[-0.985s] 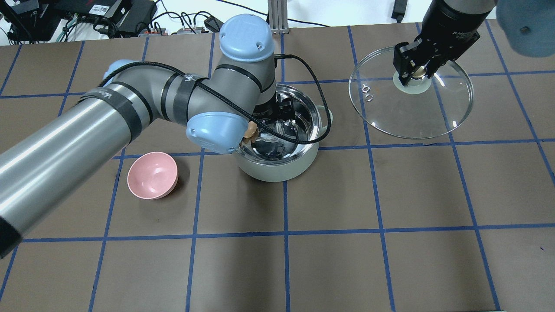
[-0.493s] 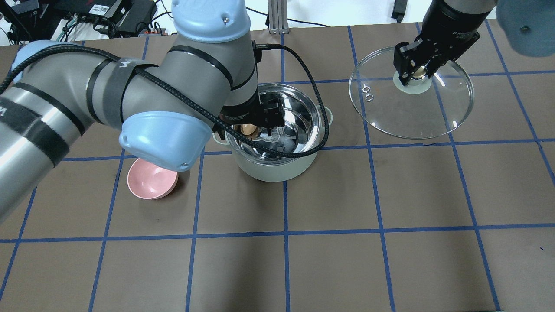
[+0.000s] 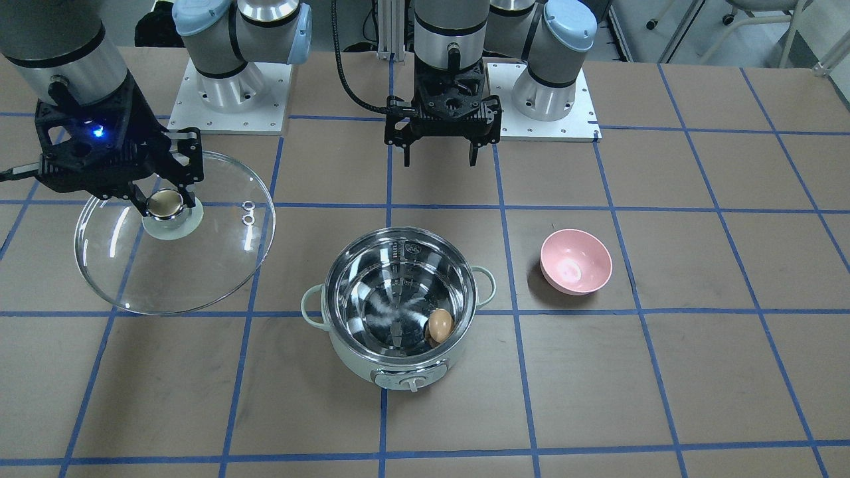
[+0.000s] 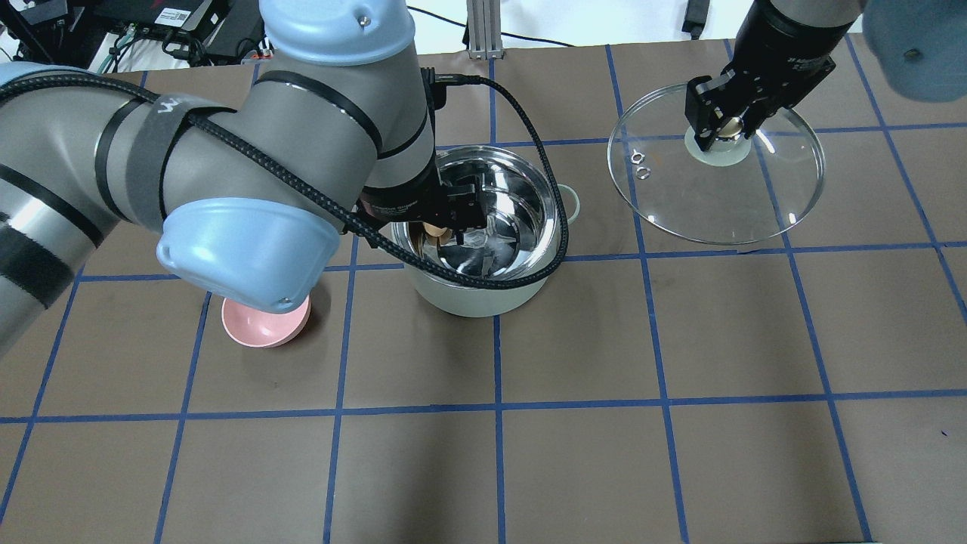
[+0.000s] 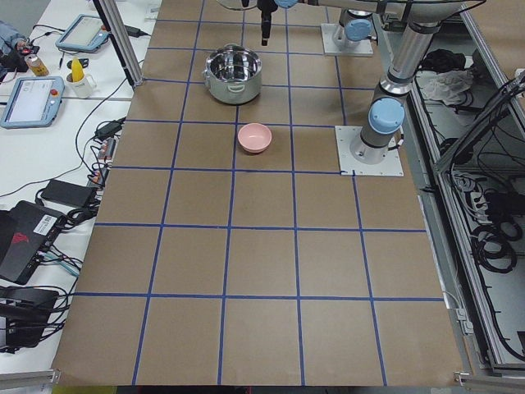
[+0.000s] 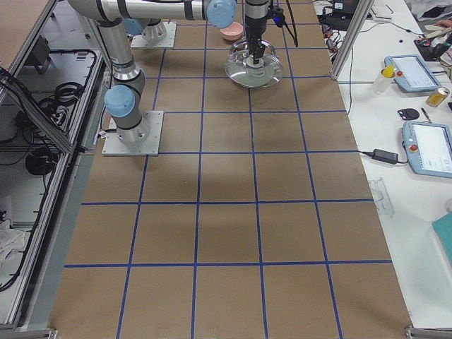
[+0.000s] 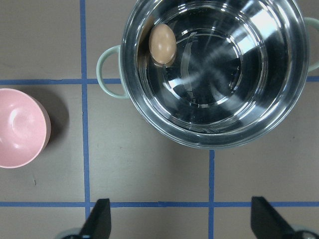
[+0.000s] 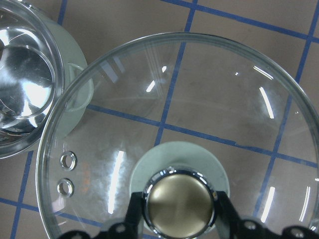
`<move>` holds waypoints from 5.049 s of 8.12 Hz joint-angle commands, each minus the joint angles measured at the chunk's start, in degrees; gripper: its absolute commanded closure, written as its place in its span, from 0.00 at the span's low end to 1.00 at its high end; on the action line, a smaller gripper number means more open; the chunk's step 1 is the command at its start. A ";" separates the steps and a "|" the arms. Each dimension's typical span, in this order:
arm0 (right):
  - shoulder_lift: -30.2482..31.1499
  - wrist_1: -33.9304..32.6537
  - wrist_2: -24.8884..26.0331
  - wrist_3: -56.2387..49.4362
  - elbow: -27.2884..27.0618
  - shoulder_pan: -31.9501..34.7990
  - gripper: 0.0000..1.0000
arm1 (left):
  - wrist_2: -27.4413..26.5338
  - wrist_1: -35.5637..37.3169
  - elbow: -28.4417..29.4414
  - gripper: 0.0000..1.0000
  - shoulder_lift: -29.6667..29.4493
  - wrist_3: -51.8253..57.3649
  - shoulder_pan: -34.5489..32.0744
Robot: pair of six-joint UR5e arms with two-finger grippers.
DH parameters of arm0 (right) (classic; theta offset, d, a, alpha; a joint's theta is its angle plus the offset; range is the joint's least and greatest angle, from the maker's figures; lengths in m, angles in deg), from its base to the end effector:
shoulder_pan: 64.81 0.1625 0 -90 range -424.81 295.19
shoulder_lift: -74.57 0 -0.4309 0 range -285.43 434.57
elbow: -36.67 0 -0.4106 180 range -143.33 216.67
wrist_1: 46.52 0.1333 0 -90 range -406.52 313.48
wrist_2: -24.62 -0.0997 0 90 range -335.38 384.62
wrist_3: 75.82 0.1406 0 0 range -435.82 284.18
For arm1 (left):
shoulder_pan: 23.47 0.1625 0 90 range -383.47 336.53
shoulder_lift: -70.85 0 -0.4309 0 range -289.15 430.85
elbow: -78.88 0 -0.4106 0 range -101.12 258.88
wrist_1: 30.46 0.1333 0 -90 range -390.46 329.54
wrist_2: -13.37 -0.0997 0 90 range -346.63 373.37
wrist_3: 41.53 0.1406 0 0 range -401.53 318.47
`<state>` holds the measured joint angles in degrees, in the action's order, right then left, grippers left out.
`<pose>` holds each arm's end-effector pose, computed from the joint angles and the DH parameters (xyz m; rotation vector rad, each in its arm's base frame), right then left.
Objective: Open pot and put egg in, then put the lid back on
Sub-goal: 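Raise the left gripper out of the pot and withdraw it, then carry the glass lid with the right gripper back over the pot, then lower the lid onto the pot rim with the right gripper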
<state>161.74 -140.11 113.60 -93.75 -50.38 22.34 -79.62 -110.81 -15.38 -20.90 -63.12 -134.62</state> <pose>0.1088 -0.5465 0.4599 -0.4121 3.1068 -0.1049 -0.3087 -0.4488 0.4164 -0.0145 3.1137 -0.1218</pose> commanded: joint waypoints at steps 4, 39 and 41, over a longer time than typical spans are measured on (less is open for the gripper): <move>-0.60 -0.01 0.23 0.45 -0.84 1.35 1.00 | 0.53 0.02 0.39 0.00 0.79 14.63 14.01; -18.17 -24.08 -4.34 3.16 0.30 24.12 1.00 | 3.25 -2.88 0.22 0.00 0.79 21.24 17.55; -18.18 -24.18 -4.34 2.99 0.21 24.12 1.00 | 3.16 -2.88 0.30 0.00 0.87 21.41 17.64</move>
<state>143.55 -163.75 109.32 -90.66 -50.08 46.45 -76.41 -113.68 -15.07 -20.10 -41.97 -117.12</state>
